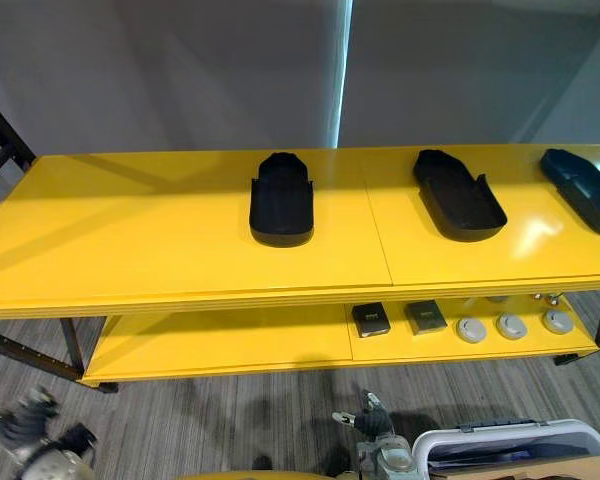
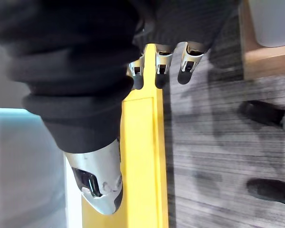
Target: Walk over and take plastic housings, then place them on the shelf
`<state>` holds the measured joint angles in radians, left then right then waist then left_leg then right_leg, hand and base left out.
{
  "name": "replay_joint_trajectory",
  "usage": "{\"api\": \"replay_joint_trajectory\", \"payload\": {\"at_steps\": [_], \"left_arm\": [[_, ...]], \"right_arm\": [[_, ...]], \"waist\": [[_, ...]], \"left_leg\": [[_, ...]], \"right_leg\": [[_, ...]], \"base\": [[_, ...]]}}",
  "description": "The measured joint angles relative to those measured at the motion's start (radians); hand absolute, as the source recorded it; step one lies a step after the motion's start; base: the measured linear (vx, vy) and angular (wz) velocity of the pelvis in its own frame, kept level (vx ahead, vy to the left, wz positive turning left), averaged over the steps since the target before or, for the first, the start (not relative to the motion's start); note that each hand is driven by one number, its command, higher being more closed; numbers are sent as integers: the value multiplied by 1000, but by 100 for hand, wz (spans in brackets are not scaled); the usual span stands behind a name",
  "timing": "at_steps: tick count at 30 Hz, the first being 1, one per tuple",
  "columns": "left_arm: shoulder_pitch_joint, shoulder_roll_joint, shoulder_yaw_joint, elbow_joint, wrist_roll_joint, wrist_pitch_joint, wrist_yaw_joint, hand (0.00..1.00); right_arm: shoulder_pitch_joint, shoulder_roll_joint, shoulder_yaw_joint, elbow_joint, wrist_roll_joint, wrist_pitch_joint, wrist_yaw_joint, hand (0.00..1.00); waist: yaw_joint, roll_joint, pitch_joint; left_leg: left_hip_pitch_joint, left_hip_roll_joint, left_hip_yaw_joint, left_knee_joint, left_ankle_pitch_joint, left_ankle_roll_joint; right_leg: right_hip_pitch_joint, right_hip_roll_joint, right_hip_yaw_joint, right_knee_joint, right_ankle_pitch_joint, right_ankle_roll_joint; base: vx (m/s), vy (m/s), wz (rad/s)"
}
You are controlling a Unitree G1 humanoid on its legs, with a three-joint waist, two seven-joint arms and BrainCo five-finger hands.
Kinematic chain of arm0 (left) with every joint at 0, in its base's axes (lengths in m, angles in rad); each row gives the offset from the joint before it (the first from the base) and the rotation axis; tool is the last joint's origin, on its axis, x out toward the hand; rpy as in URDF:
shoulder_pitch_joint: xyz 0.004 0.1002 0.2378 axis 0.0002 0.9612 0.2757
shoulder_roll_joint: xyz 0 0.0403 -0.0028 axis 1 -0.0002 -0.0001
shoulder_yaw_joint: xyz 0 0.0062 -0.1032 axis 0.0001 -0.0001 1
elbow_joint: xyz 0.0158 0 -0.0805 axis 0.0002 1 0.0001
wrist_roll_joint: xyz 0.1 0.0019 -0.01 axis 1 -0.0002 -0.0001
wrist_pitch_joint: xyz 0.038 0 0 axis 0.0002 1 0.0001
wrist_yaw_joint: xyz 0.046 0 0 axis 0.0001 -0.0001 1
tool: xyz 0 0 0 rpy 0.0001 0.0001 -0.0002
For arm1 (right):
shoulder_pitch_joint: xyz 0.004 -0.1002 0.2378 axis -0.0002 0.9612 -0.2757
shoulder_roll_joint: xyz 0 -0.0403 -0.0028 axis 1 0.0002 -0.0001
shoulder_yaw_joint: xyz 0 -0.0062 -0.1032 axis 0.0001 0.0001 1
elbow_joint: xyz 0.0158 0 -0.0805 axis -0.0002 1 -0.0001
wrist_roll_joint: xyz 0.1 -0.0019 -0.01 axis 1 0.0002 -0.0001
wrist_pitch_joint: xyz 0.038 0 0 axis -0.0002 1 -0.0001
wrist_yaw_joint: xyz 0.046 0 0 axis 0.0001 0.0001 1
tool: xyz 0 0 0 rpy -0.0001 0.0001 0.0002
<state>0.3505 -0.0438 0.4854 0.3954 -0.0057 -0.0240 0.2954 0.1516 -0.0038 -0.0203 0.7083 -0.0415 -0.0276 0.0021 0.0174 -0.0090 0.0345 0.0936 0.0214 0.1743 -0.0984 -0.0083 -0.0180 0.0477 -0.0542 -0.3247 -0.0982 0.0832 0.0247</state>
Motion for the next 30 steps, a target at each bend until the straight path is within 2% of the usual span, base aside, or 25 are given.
{"api": "replay_joint_trajectory", "payload": {"at_steps": [3,10,12,15,18,20,24,30], "left_arm": [[-24,-20,-84,140,-2,0,-54,0],[-96,-10,-195,263,1,-3,-77,0],[-101,-9,-223,266,3,-3,-78,0],[-108,-5,-257,266,15,-3,-78,0],[-116,9,-261,266,16,-3,-78,0],[-127,30,-266,266,18,-4,-78,0],[-134,35,-290,266,20,-4,-80,0],[-168,22,-329,266,19,-11,-81,0]], "right_arm": [[16,1,-2,-9,1,1,-5,0],[22,-1,-38,18,2,0,-29,0],[22,-2,-46,24,2,1,-43,0],[18,-5,-62,24,1,1,-51,0],[11,-1,-61,24,1,1,-52,0],[7,-3,-63,21,1,0,-53,0],[3,-4,-81,20,0,0,-64,0],[-41,-20,-83,21,-1,-2,-66,0]], "waist": [[-2,-9,-8],[-4,3,-7],[-4,4,-6],[-8,20,5],[-8,21,18],[-10,14,36],[-9,16,38],[-14,17,49]], "left_leg": [[11,6,34,-2,-7,0],[18,13,58,-2,-13,-10],[22,14,68,2,-14,-12],[26,16,78,4,-19,-19],[29,25,91,16,-29,-32],[22,43,102,83,-71,-37],[-6,67,106,179,-122,-46],[-43,58,7,209,-123,-46]], "right_leg": [[-1,0,12,16,-12,1],[-9,6,35,27,-27,2],[-9,9,47,27,-27,0],[-14,13,61,30,-29,0],[-28,17,79,66,-50,-8],[-38,21,91,119,-86,-13],[-47,33,108,141,-103,-20],[-110,33,153,185,-103,-21]], "base": [[-15,13,-11],[3,-4,-7],[42,-12,-15],[35,-7,-14],[32,-22,-18],[39,-56,-17],[54,-52,-13],[-6,-33,-22]]}}
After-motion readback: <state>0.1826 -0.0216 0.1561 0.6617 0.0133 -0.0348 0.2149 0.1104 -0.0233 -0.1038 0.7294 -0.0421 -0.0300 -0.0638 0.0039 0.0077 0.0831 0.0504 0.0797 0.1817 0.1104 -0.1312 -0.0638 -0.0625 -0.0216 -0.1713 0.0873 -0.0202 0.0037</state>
